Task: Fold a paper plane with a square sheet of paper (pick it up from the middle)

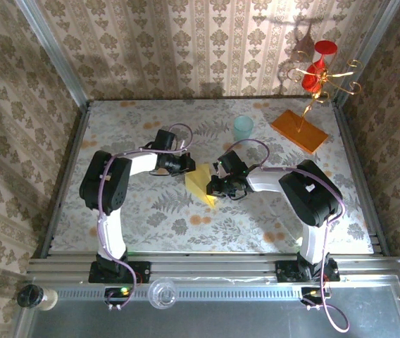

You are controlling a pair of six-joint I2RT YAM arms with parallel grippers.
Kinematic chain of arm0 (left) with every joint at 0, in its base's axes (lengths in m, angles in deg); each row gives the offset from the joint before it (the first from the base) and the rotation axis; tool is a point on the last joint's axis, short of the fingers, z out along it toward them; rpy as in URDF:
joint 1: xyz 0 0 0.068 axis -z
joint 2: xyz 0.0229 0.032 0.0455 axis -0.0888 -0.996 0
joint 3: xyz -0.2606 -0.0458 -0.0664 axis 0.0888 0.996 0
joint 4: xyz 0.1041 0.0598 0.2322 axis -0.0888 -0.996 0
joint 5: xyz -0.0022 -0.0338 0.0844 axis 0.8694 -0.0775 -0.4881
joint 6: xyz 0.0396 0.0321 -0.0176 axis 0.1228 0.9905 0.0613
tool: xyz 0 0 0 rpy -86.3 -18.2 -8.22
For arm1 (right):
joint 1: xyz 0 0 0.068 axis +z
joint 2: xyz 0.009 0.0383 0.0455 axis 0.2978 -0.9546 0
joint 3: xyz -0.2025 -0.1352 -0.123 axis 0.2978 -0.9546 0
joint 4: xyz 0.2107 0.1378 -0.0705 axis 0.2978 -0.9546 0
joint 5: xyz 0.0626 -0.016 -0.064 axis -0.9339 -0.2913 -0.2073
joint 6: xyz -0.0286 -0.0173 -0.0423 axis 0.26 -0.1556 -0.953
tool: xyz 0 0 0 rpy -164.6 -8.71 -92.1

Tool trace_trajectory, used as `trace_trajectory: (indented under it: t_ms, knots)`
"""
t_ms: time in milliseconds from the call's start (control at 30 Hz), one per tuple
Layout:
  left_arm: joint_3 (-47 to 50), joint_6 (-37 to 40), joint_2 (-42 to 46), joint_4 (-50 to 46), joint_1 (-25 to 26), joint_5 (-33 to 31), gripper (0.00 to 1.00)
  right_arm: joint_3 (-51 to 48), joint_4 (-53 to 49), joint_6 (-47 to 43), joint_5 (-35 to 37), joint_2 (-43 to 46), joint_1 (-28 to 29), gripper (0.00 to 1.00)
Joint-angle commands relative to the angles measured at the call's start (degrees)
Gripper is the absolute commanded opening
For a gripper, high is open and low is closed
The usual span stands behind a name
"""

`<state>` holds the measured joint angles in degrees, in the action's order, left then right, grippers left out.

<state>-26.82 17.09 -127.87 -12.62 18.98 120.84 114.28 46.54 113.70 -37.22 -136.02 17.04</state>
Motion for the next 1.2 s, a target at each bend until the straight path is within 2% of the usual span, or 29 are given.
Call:
trace_trajectory:
  t_ms: [0, 267, 433, 567, 667, 933, 1167]
  knots:
    - [0.19, -0.59, -1.76, -0.11, 0.27, -0.28, 0.01, -2.48, -8.09, 0.38, 1.59, -3.27, -0.09, 0.0]
    - [-1.6, 0.65, -3.42, -8.64, 0.45, -6.24, 0.0, -0.26, -6.61, 1.59, -2.34, 1.62, -0.09, 0.01]
    - [-3.71, 2.02, -4.77, -13.43, 1.58, -9.91, 0.0, 3.1, -7.56, 0.98, -1.85, 4.54, 0.15, 0.03]
    - [-5.05, 2.28, -5.72, -15.77, 1.59, -12.38, 0.0, 5.49, -7.77, 0.51, -2.03, 2.17, 0.76, 0.03]
    - [-5.7, 2.68, -5.93, -17.25, 3.44, -13.83, 0.0, 7.38, -7.99, 0.56, -2.05, -0.2, 1.69, 0.02]
    - [-6.38, 2.6, -6.59, -18.71, 3.52, -14.96, 0.0, 13.35, -9.18, 0.27, -0.44, -5.5, 1.58, 0.0]
    - [-6.64, 2.79, -7.2, -20.05, 4.01, -16.44, 0.0, 12.57, -8.74, 0.56, -0.45, -7.68, 1.4, 0.0]
